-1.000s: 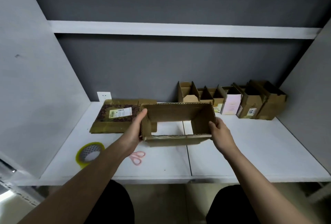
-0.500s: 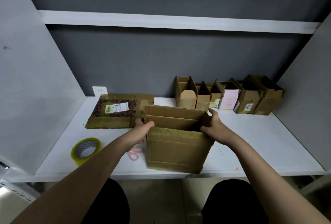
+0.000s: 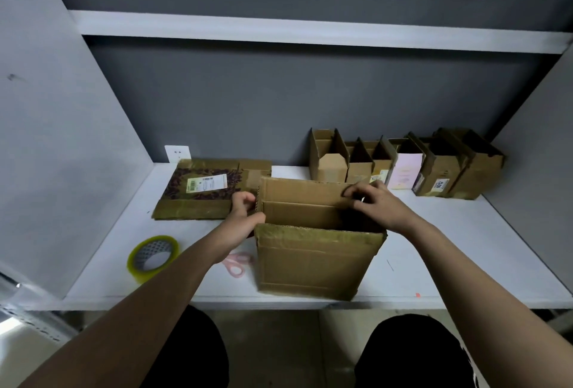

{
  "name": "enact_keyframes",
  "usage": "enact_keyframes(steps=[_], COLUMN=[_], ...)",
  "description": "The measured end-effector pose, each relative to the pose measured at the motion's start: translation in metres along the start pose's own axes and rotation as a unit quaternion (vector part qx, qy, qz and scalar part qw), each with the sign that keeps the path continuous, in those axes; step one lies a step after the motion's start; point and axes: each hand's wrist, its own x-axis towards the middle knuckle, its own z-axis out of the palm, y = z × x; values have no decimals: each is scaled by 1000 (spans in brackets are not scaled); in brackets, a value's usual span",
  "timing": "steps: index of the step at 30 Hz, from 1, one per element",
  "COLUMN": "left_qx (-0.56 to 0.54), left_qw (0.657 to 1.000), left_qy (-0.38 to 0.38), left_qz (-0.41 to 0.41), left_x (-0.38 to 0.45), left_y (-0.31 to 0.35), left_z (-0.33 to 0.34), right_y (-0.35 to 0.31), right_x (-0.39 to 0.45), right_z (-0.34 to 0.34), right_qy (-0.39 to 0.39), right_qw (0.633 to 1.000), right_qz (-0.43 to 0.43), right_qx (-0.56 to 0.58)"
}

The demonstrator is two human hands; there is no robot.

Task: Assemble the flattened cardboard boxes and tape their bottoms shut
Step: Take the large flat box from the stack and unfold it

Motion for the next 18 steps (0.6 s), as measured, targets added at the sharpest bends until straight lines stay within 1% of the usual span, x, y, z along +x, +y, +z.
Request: enact_keyframes(steps=[3,4,6,8,13,16,18], left_qx=[-35,-48,-61,-57,-45,-47,-40], left_qw=[999,998,997,997,998,998,999], left_qy=[-30,-38,-51,-55,-38,-17,-11], left_qz=[-5,-9,-12,-11,-22,-25,-21], left_x=[2,2,3,4,10,12,13], left_y=[-5,-6,-9,-10,-4,-4,-5], left_z=[-6,-7,-7,-6,-3,0,0], right_y=[5,6,4,0,2,4,8], right_x=[-4,-6,-8,-7,0,-7,-13], right_z=[4,7,12,15,11,6,4], right_qy=[13,28,67,86,80,64,38], right_qw=[989,982,973,973,988,995,997], right_qz=[23,31,45,47,33,-1,-22], right_qx=[146,182,218,210,127,83,58])
